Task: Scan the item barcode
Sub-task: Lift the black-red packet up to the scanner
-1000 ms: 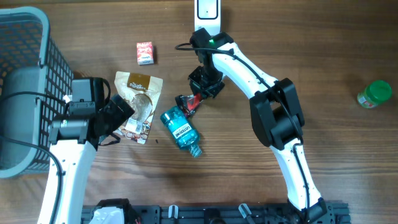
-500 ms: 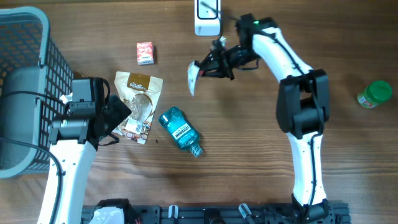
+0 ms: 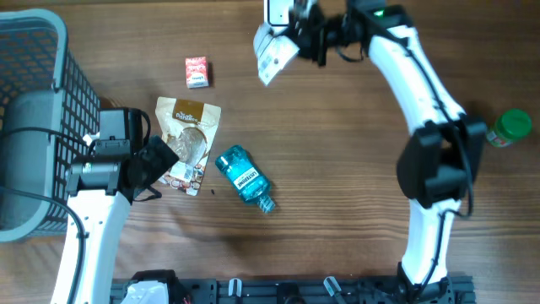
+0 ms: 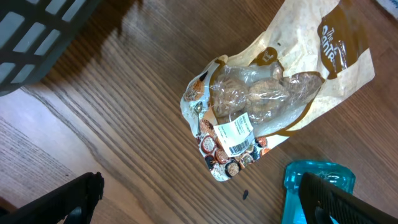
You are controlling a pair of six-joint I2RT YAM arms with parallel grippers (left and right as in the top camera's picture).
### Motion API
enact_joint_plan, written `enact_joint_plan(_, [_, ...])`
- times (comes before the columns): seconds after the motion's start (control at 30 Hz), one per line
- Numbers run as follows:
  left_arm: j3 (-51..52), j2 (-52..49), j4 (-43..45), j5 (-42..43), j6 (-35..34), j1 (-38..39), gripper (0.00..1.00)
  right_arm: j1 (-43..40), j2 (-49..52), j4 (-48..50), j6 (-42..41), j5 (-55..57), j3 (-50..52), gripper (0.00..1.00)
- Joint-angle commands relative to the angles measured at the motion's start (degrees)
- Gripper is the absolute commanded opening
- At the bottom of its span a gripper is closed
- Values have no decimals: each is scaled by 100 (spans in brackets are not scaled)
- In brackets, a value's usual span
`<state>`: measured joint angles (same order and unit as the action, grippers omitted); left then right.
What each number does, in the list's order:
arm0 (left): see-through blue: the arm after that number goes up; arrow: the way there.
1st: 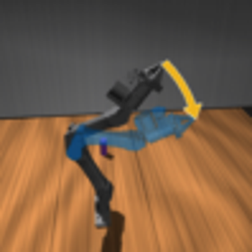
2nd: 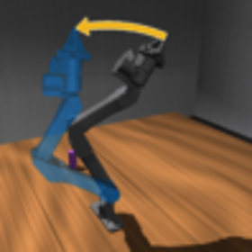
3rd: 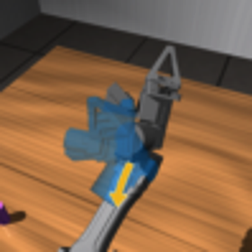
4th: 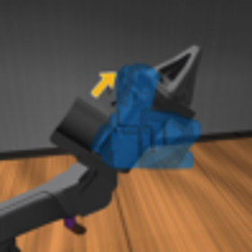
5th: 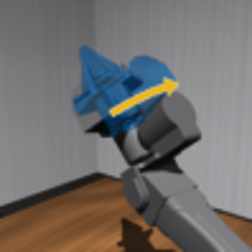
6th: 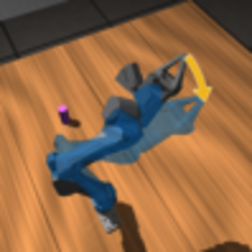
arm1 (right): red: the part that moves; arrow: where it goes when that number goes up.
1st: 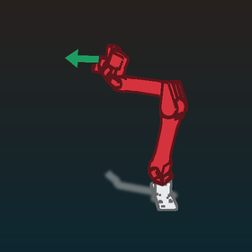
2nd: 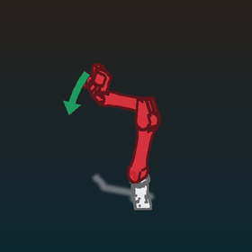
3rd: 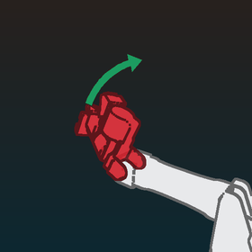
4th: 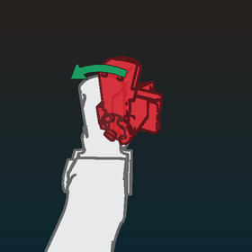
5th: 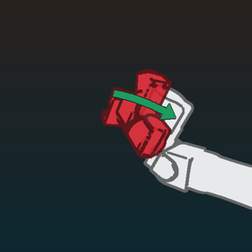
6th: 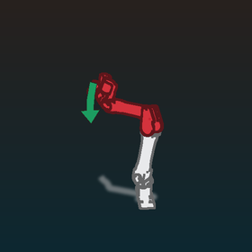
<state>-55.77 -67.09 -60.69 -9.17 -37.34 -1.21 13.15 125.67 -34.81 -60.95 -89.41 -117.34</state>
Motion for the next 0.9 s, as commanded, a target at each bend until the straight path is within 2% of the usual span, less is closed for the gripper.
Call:
enact_joint_plan(0.0, [-17, 0, -33, -79, -59, 20, 100, -50, -730, 2396, -2184, -284, -118, 4])
enact_joint_plan(0.03, [-17, 0, -33, -81, -59, 20, 100, -52, -793, 2986, -2647, -334, -118, 4])
enact_joint_plan(0.1, [-17, 0, -28, -85, -59, 20, 100, -52, -905, 5735, -4942, -122, -118, 4])
enact_joint_plan(0.13, [-17, 0, -31, -98, -59, 20, 100, -52, -903, 6645, -5735, -9, -118, 4])
enact_joint_plan(0.17, [-17, 0, -33, -103, -57, 20, 100, -48, -927, 6957, -5764, 173, -118, 4])
enact_joint_plan(0.3, [-17, 0, -31, -103, -57, 20, 100, -42, -953, 6557, -5761, 192, -116, 4])
enact_joint_plan(0.53, [-17, 0, -33, -103, -57, 20, 100, -42, -953, 6548, -5764, 188, -116, 4])
enact_joint_plan(0.63, [-17, 0, -31, -103, -57, 20, 100, -44, -931, 6035, -5482, 313, -116, 5])
enact_joint_plan(0.67, [-17, 0, -24, -103, -59, 20, 100, -42, -887, 5346, -4778, 590, -116, 5])
enact_joint_plan(0.77, [-17, 0, -26, -98, -61, 20, 100, -55, -872, 1554, -2352, 2393, -114, 5])
enact_joint_plan(0.83, [-17, 0, -33, -96, -61, 20, 100, -57, -872, 2, -1370, 4232, -116, 5])
enact_joint_plan(0.87, [-17, 0, -46, -96, -61, 20, 100, -33, -872, -442, -1086, 4889, -116, 5])
